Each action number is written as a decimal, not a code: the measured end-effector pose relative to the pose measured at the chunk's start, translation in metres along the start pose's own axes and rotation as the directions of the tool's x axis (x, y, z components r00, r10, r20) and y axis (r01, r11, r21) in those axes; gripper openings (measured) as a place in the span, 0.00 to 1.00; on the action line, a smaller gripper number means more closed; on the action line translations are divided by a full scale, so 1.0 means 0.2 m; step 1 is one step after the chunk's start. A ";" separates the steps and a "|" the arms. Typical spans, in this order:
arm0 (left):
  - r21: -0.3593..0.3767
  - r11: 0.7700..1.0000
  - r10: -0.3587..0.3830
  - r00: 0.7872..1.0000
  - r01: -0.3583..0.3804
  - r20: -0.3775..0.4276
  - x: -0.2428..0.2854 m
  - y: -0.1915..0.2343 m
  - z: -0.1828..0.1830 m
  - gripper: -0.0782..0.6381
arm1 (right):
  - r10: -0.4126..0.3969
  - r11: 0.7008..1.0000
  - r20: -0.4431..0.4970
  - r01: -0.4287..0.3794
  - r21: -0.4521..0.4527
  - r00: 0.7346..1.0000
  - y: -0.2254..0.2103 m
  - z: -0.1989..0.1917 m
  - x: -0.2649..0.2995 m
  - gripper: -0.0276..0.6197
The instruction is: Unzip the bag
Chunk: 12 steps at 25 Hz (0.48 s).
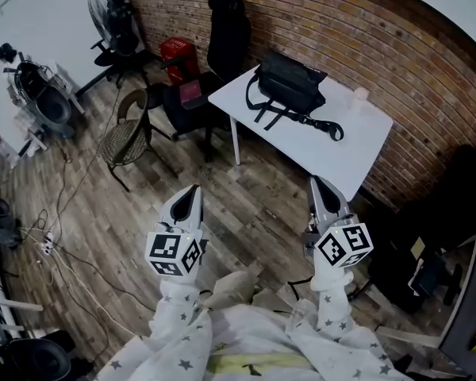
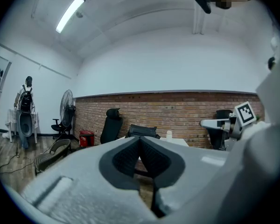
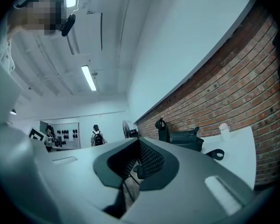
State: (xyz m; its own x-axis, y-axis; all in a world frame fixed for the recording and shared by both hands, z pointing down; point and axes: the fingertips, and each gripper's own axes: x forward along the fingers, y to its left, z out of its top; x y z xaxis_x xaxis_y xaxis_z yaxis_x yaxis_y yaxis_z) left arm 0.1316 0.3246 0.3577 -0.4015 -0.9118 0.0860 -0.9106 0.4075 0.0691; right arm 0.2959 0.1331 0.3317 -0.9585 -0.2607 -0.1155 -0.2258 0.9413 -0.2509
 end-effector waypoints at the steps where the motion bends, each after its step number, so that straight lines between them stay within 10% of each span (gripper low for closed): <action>1: -0.001 1.000 0.003 1.000 -0.003 -0.004 0.00 0.00 -0.01 0.11 | 0.001 1.000 -0.005 -0.001 0.004 1.000 0.00 -0.01 0.01 0.04; 12: 0.002 1.000 0.005 1.000 -0.004 -0.007 0.28 0.12 0.01 0.11 | 0.003 1.000 -0.014 -0.002 0.015 1.000 -0.15 -0.05 0.27 0.04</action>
State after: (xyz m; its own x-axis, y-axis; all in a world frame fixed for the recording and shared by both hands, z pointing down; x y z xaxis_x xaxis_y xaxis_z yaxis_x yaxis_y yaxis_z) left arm 0.0871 0.2838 0.3619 -0.4049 -0.9096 0.0937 -0.9090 0.4115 0.0668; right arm 0.2490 0.0924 0.3420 -0.9614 -0.2553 -0.1029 -0.2209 0.9387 -0.2648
